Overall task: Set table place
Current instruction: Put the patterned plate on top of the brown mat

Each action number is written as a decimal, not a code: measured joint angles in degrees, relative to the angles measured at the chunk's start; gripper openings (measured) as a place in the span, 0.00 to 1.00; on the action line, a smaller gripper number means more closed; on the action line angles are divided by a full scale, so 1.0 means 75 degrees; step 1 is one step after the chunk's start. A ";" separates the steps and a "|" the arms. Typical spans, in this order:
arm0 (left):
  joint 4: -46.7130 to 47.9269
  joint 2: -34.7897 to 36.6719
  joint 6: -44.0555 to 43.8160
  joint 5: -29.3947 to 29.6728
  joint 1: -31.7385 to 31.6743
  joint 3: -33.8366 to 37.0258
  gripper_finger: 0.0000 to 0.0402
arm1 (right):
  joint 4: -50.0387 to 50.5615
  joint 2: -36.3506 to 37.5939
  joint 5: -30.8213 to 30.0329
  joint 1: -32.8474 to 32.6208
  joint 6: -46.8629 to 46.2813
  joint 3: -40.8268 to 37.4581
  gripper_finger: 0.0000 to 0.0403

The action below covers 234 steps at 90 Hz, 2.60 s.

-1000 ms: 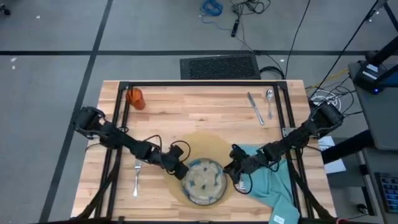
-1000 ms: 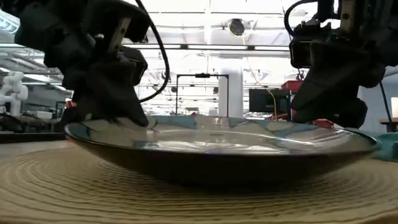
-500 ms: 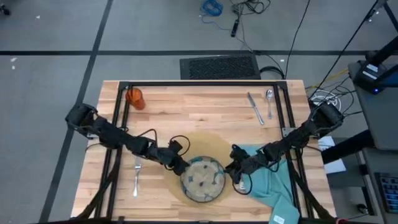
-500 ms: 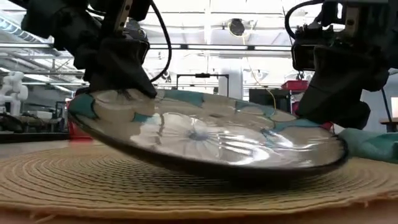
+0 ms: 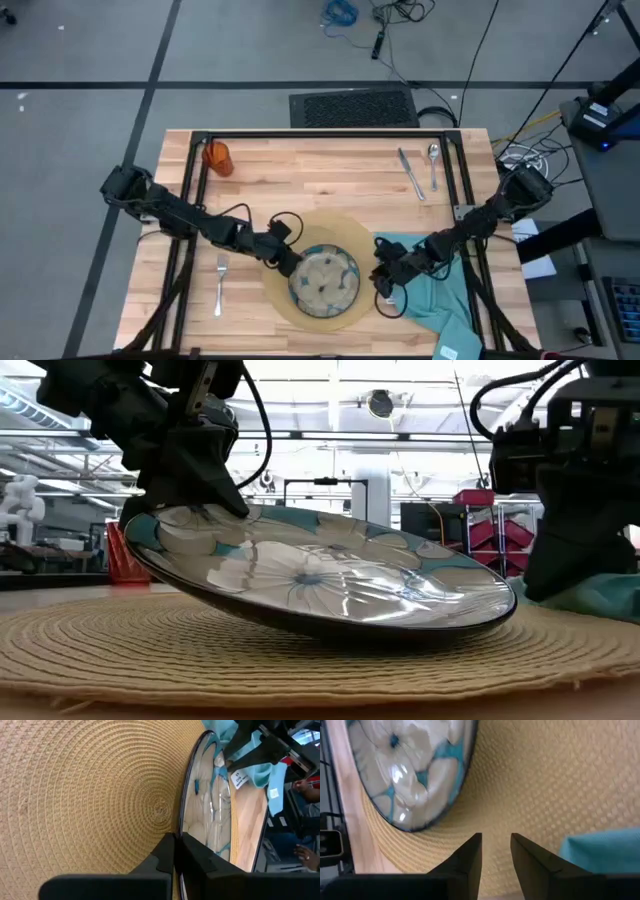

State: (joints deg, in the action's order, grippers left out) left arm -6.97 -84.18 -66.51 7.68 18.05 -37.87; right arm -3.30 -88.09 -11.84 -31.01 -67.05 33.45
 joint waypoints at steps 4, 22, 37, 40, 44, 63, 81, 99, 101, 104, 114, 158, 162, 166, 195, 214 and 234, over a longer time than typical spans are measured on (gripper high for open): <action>0.0001 0.0000 0.0091 0.0000 -0.0030 0.0000 0.00 | 0.0059 0.0000 0.0001 -0.0026 -0.0064 0.0000 0.23; 0.0009 0.0000 0.0283 -0.0045 -0.0163 -0.0003 0.00 | 0.0135 -0.0255 0.0020 -0.0032 -0.0192 0.0011 0.23; 0.0004 0.0000 0.0331 -0.0113 -0.0210 -0.0003 0.00 | -0.0100 -0.0592 0.0091 -0.0032 -0.0302 0.0035 0.23; 0.0000 0.0000 0.0335 -0.0117 -0.0218 -0.0003 0.00 | -0.0141 -0.0610 0.0096 -0.0032 -0.0308 0.0035 0.23; -0.0004 0.0000 0.0337 -0.0122 -0.0219 -0.0003 0.00 | -0.0176 -0.0615 0.0116 -0.0031 -0.0312 0.0032 0.23; 0.0072 0.0000 0.0509 -0.0131 -0.0313 -0.0009 0.00 | -0.0308 -0.0632 0.0237 -0.0026 -0.0312 0.0017 0.23; 0.0509 0.0001 0.0544 -0.0150 -0.0467 -0.0015 0.00 | -0.0301 -0.0642 0.0383 -0.0114 -0.0332 0.0017 0.23; 0.0580 0.0003 0.0792 -0.0191 -0.0699 -0.0017 0.00 | -0.0284 -0.0644 0.0517 -0.0125 -0.0348 0.0015 0.23; 0.0581 0.0003 0.0818 -0.0192 -0.0725 -0.0017 0.00 | -0.0283 -0.0644 0.0537 -0.0125 -0.0343 0.0015 0.23; 0.0578 0.0003 0.0886 -0.0192 -0.0757 -0.0017 0.00 | -0.0281 -0.0644 0.0560 -0.0125 -0.0340 0.0015 0.23; 0.0578 0.0003 0.0951 -0.0190 -0.0839 -0.0017 0.00 | -0.0289 -0.0644 0.0617 -0.0125 -0.0267 0.0012 0.23; -0.0379 0.0000 0.1325 -0.0108 -0.0908 -0.0015 0.00 | -0.0357 -0.0650 0.1257 -0.0058 0.0087 0.0006 0.23; -0.0396 0.0000 0.1330 -0.0109 -0.0934 -0.0016 0.00 | -0.0357 -0.0650 0.1254 -0.0061 0.0087 0.0006 0.23; -0.0389 0.0000 0.1357 -0.0114 -0.0976 -0.0030 0.00 | -0.0358 -0.0650 0.1248 -0.0061 0.0087 0.0006 0.23; -0.0369 -0.0006 0.1774 -0.0036 -0.1368 -0.0108 0.00 | -0.0369 -0.0656 0.1218 -0.0081 0.0117 0.0003 0.23; -0.0422 -0.0482 0.1530 -0.0349 -0.1304 -0.0117 0.00 | -0.0370 -0.0656 0.1238 -0.0084 0.0172 0.0000 0.23; -0.0454 -0.0618 0.1463 -0.0510 -0.1158 -0.0122 0.00 | -0.0366 -0.0656 0.1237 -0.0084 0.0172 0.0000 0.23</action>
State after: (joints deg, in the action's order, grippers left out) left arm -10.37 -88.82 -55.54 3.86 9.36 -38.79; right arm -6.04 -93.01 -2.57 -31.64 -65.76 33.45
